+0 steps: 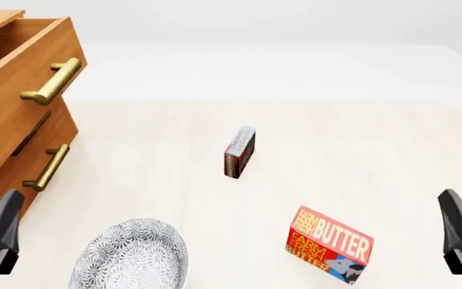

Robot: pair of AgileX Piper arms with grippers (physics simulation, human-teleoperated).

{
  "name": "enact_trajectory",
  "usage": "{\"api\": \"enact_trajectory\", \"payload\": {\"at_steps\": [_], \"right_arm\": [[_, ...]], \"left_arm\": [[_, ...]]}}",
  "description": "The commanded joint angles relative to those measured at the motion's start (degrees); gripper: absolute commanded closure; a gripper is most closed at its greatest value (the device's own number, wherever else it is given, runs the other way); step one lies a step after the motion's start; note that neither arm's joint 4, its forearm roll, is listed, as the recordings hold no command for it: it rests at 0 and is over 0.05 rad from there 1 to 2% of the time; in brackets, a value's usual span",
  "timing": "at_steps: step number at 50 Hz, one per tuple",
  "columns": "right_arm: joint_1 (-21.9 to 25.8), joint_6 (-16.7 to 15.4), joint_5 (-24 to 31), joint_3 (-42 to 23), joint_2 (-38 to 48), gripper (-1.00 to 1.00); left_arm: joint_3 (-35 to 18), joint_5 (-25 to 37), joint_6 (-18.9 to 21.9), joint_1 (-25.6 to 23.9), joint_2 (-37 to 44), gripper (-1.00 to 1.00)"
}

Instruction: Put the chocolate pudding in the top drawer of the cabinet and close it.

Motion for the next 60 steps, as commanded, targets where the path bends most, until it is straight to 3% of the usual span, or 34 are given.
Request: {"api": "enact_trajectory", "payload": {"at_steps": [1, 16, 20, 28, 33, 41, 52, 53, 56, 59, 60], "right_arm": [[-0.01, -0.03, -0.07, -0.15, 0.26, -1.00], [0.01, -0.13, -0.01, -0.17, 0.19, -1.00], [0.01, -0.13, 0.00, -0.18, 0.18, -1.00], [0.01, -0.13, -0.03, -0.15, 0.18, -1.00], [0.00, -0.13, -0.06, -0.10, 0.16, -1.00], [0.00, -0.12, -0.06, -0.08, 0.13, -1.00], [0.00, -0.12, -0.06, -0.09, 0.14, -1.00], [0.00, -0.12, -0.06, -0.10, 0.14, -1.00], [-0.01, -0.12, -0.05, -0.11, 0.14, -1.00], [-0.01, -0.12, -0.04, -0.12, 0.14, -1.00], [-0.01, -0.12, -0.04, -0.12, 0.14, -1.00]], "left_arm": [[-0.06, -0.77, 0.31, -0.30, 1.46, -1.00], [-0.94, 0.63, 0.20, -0.36, 1.33, -1.00], [-2.93, 2.06, 1.93, -0.75, 1.98, -1.00], [-9.91, 5.96, 3.53, -2.33, 2.76, -1.00], [-13.48, 4.78, 5.82, -3.49, 8.66, -1.00], [-20.34, 8.11, 7.47, -3.46, 11.64, -1.00], [-30.67, 13.24, 6.42, -4.48, 12.76, -1.00], [-28.36, 12.15, 6.49, -4.48, 11.48, -1.00], [-33.77, 14.37, 6.37, -4.79, 14.41, -1.00], [-30.81, 13.11, 6.90, -4.56, 13.43, -1.00], [-34.27, 14.92, 6.96, -4.44, 15.33, -1.00]]}}
